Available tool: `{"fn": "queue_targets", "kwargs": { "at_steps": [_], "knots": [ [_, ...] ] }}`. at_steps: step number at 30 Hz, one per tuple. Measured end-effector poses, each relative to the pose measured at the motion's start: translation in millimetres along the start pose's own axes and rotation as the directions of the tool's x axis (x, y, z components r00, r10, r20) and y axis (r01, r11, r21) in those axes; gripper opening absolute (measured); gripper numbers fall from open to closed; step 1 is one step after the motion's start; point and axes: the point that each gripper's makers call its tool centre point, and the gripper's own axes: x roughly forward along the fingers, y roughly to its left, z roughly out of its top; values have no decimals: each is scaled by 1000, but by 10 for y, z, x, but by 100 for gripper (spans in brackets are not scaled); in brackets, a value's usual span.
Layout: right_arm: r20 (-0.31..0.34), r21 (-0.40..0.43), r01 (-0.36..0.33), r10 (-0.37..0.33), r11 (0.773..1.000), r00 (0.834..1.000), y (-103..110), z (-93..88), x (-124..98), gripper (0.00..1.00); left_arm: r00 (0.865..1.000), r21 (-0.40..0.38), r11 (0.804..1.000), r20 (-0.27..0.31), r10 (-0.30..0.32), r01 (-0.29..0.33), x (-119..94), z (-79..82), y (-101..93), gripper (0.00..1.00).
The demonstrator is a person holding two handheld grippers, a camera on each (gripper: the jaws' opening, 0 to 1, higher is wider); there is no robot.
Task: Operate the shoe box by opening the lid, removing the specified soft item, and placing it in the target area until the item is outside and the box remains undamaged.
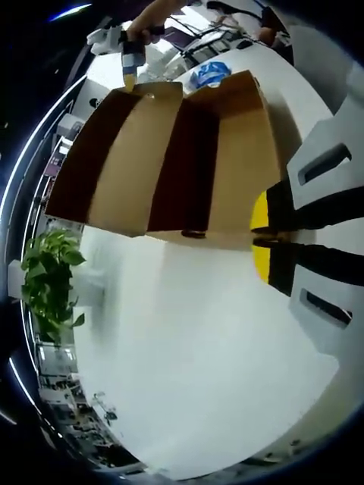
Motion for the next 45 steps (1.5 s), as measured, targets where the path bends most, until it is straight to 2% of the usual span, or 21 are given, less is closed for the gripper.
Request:
{"fn": "queue_targets", "kwargs": {
  "at_steps": [12,30,43,45],
  "knots": [
    [61,-78,16,-11,997,998,190,-97,-256,0,1000,12,1000,1,-2,2,6,-11,4,1],
    [128,-76,10,0,997,992,474,-341,-554,2,1000,20,1000,21,-12,12,-32,0,15,2],
    [171,-58,17,-7,998,985,602,-530,-670,3,999,57,998,30,-29,28,-57,15,12,3],
    [178,-61,21,-10,998,984,611,-550,-692,3,998,54,998,34,-43,41,-74,26,-8,5]
  ]
}}
